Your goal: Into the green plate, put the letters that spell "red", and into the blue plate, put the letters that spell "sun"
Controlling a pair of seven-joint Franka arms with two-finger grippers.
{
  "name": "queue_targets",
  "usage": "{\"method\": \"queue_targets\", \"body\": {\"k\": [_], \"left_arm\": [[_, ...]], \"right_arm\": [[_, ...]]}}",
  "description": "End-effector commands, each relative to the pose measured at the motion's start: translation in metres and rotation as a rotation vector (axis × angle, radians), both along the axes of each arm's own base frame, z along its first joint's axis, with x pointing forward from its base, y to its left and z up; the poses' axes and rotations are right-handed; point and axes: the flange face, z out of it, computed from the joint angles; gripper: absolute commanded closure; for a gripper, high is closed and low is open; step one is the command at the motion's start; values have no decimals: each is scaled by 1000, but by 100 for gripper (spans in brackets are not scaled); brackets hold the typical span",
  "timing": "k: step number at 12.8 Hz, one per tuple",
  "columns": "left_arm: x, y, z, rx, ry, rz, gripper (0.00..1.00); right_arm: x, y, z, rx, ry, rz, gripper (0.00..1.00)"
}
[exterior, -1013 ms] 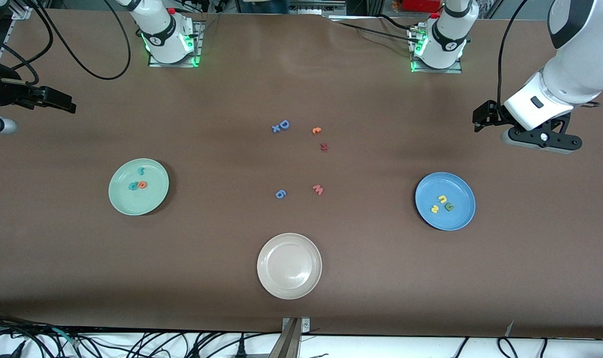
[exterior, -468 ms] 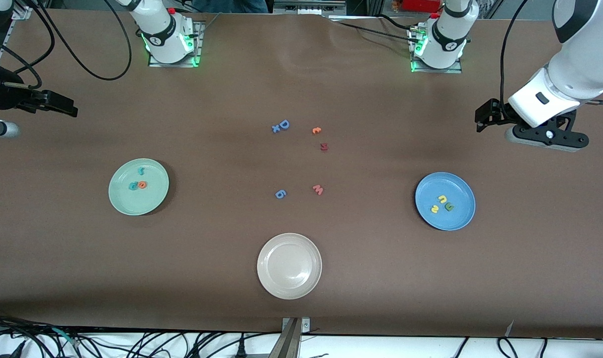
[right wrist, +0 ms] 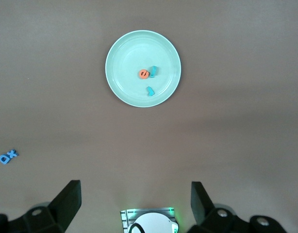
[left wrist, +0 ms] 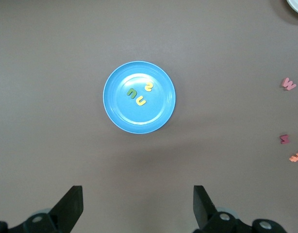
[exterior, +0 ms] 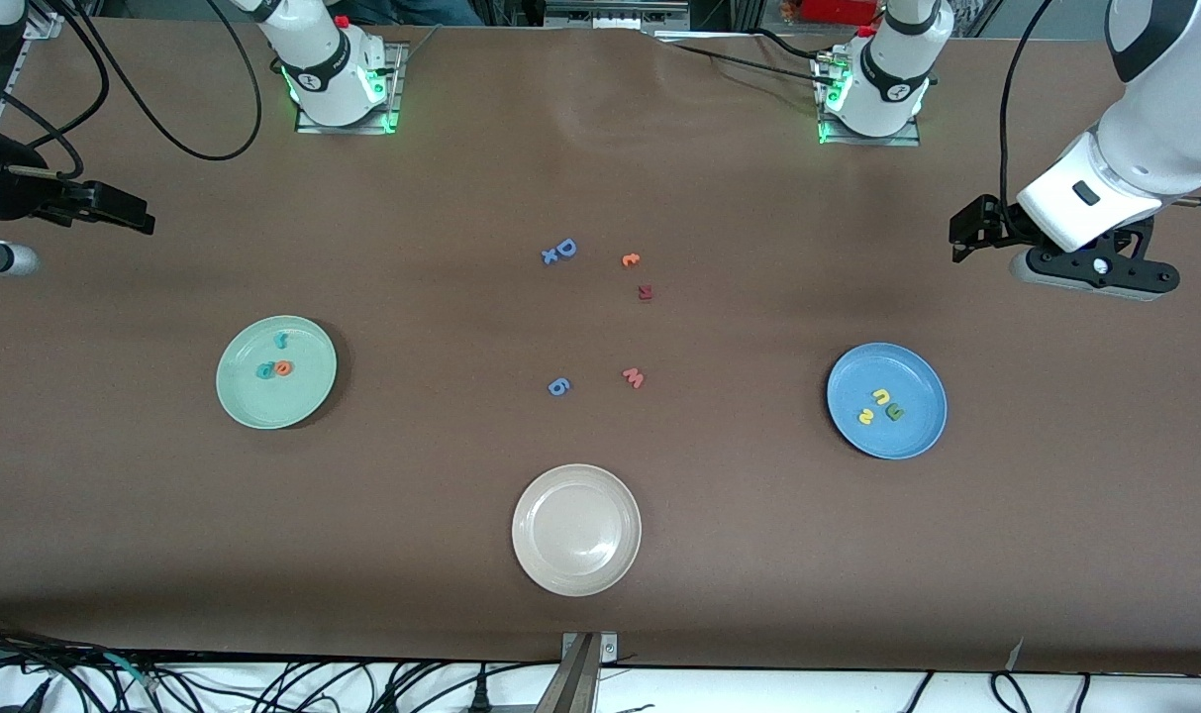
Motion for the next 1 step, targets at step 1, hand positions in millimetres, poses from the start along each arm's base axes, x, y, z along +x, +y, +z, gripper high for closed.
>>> {"method": "queue_targets", "body": {"k": [1], "left_arm": [[-1, 1, 8, -24, 6, -9, 0]], "right_arm": [[0, 1, 2, 22, -9, 4, 0]]}}
